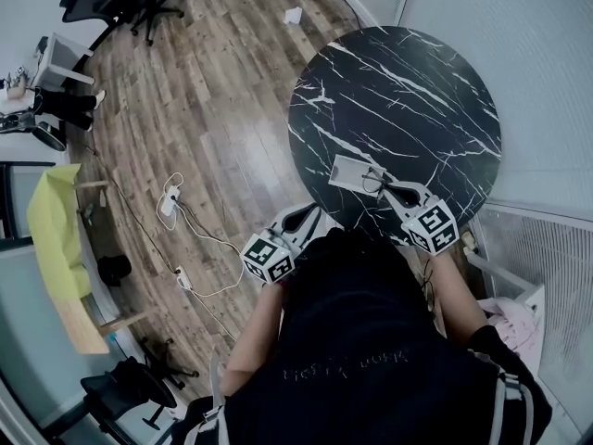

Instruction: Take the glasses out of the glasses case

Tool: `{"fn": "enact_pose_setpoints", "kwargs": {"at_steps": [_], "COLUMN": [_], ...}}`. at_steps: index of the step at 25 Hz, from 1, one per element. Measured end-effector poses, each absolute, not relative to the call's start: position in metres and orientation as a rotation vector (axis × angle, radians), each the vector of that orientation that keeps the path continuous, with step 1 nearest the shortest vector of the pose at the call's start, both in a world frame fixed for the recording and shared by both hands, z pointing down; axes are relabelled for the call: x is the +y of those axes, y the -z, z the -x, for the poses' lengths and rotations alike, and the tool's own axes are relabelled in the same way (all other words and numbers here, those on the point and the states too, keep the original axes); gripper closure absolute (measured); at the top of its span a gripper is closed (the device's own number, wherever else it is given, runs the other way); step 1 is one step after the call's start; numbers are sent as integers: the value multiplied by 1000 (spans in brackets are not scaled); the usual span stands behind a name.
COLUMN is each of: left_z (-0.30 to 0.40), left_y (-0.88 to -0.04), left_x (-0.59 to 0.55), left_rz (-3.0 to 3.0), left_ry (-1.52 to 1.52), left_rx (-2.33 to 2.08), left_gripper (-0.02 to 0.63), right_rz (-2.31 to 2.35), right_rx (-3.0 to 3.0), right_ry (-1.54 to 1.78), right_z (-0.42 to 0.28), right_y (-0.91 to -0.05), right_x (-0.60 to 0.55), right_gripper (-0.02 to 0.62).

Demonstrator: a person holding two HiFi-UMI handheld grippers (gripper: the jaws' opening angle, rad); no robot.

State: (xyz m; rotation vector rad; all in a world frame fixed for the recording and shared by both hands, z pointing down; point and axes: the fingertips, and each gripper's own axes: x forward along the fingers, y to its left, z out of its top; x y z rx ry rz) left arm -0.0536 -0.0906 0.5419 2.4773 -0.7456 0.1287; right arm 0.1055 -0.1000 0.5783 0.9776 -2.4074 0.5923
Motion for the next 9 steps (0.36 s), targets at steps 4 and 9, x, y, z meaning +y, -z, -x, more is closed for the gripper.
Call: {"fn": "enact_pose_setpoints", "kwargs": {"at_steps": [4,9], "left_z": [51,48], "left_y": [-542,-537], "left_x": [-95,-99], "left_rz": [-2482,-2491], "left_ry": [-126,-110], "left_rx": [-730,-727], "left_gripper": [586,586], "right_rz": [-1005,-1031], "right_rx": [-2439,-2519], "right_ry": [-593,-587], "right_z": [-110,-116], "right_y": [-567,-549], "right_x": [-99,-91], "right_gripper": [563,563]}}
